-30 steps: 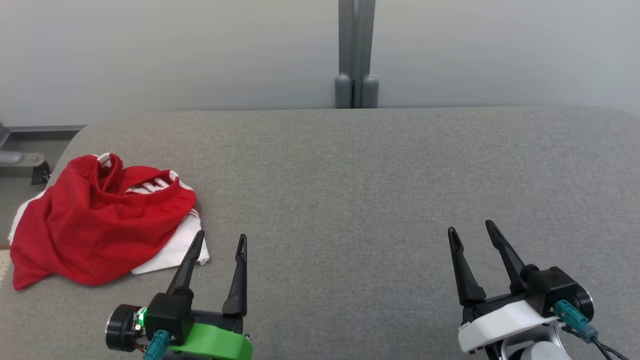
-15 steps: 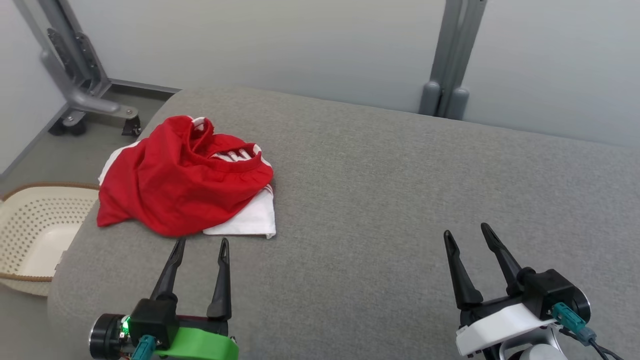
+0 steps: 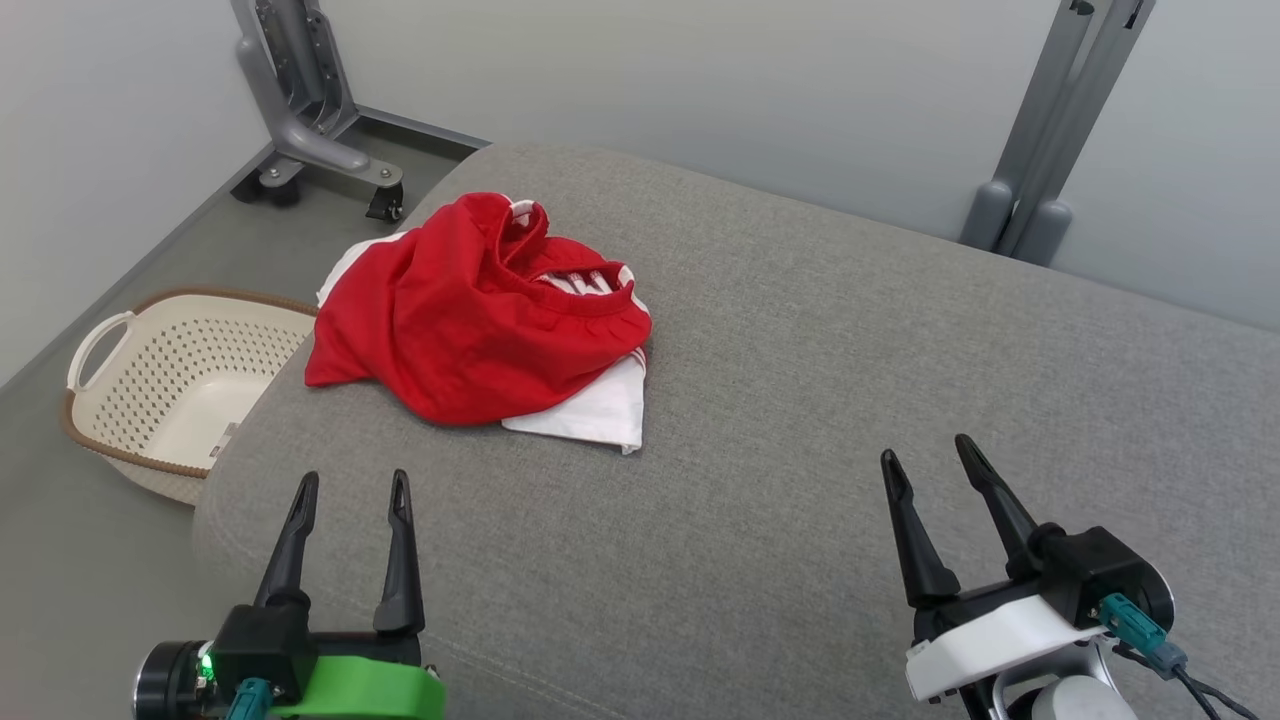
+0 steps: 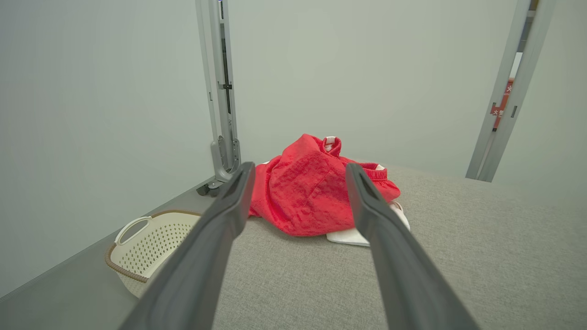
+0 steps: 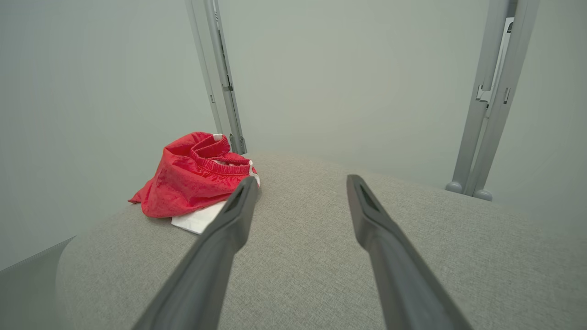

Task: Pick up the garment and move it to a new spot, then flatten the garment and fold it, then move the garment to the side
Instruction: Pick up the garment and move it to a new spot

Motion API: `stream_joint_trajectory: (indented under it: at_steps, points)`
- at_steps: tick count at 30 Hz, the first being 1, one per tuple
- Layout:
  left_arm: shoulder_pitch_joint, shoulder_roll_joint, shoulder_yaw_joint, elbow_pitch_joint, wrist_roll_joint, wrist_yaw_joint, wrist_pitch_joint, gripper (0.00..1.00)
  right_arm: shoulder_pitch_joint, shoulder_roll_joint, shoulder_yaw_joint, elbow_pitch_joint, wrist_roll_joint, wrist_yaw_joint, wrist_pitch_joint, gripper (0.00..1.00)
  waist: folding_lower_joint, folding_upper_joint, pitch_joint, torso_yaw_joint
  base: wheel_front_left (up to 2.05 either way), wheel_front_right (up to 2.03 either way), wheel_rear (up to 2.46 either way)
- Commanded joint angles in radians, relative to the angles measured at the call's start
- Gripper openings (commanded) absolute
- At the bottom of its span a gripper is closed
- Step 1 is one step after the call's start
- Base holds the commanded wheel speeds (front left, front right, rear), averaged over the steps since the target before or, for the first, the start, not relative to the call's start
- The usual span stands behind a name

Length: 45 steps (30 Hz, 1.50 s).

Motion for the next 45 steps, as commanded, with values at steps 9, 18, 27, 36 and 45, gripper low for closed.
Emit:
stream_joint_trajectory:
  at_steps: [9, 18, 27, 36, 45]
  points:
    - [-0.013, 0.004, 0.019, -0.014, 0.006, 0.011, -0.001, 1.00, -0.021, -0.004, 0.005, 0.004, -0.011, 0.000, -0.003, 1.00, 0.0000, 0.0000, 0.042, 0.031, 0.00, 0.00, 0.00]
    - [-0.240, 0.004, 0.033, 0.014, 0.026, -0.056, -0.001, 1.00, -0.052, -0.026, -0.056, -0.033, -0.084, 0.000, -0.003, 1.00, 0.0000, 0.0000, 0.191, -0.003, 0.00, 0.00, 0.00]
    - [-0.659, 0.082, 0.053, 0.243, -0.036, -0.111, 0.000, 1.00, -0.155, -0.120, -0.057, -0.064, -0.107, 0.000, -0.003, 1.00, 0.0000, 0.0000, 0.407, -0.116, 0.00, 0.00, 0.00]
    - [-1.039, 0.189, -0.153, 0.635, -0.248, -0.116, 0.224, 1.00, -0.211, -0.169, -0.084, -0.100, -0.120, 0.000, -0.003, 1.00, 0.0000, 0.0000, 0.533, -0.211, 0.00, 0.00, 0.00]
    - [-1.166, 0.252, -0.245, 0.912, -0.404, -0.116, 0.405, 1.00, -0.228, -0.188, -0.108, -0.134, -0.117, 0.000, -0.003, 1.00, 0.0000, 0.0000, 0.608, -0.245, 0.00, 0.00, 0.00]
